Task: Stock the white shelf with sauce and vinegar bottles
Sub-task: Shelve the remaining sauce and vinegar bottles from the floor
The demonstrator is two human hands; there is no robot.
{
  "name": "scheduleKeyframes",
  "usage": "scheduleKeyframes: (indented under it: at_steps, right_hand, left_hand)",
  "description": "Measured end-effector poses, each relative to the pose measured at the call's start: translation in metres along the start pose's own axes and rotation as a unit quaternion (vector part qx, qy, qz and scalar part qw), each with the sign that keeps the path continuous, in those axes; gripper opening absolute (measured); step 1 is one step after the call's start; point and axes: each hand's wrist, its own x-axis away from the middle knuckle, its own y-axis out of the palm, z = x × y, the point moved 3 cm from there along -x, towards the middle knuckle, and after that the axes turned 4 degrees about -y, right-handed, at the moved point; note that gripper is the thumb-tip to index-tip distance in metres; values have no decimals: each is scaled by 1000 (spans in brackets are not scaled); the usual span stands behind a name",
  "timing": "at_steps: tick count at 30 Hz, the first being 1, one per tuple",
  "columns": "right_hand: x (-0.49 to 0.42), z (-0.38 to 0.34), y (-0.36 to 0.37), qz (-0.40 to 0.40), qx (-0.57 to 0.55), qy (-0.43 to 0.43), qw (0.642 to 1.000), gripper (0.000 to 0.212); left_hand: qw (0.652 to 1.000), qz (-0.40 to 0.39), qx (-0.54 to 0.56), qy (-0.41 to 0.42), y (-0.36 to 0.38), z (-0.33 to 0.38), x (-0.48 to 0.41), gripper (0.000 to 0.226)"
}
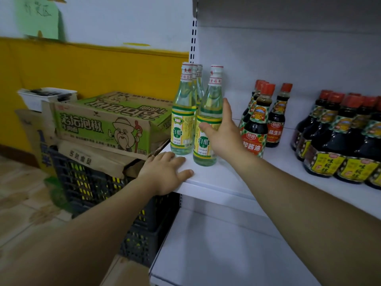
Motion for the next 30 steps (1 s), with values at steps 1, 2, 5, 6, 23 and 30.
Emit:
scheduleKeyframes:
  at_steps: [1, 2, 5, 6, 23, 30]
  right_hand:
    - [-2, 1, 2, 3, 3, -2, 1000, 88]
    - [-4, 1, 5, 6, 9, -1, 1000, 88]
    - [-10, 3, 10, 15, 15, 3, 1000, 87]
    - [-12, 3, 12, 17, 11, 3, 1000, 87]
    - [0, 21, 26, 3, 42, 5, 999, 120]
    - [4, 26, 31, 4, 68, -11, 998, 115]
  left_hand:
    - [1000, 2, -1, 1, 0, 0, 0, 66]
    - [1000, 4, -2, 3, 0, 0, 0, 66]
    - [1000, 11, -1, 5, 1, 0, -1, 65]
    - [1000, 13, 2, 5, 1, 0, -1, 65]
    - [1000, 22, 1, 4, 1, 0, 0, 65]
    - [1000, 26, -3, 4, 1, 0, -1, 64]
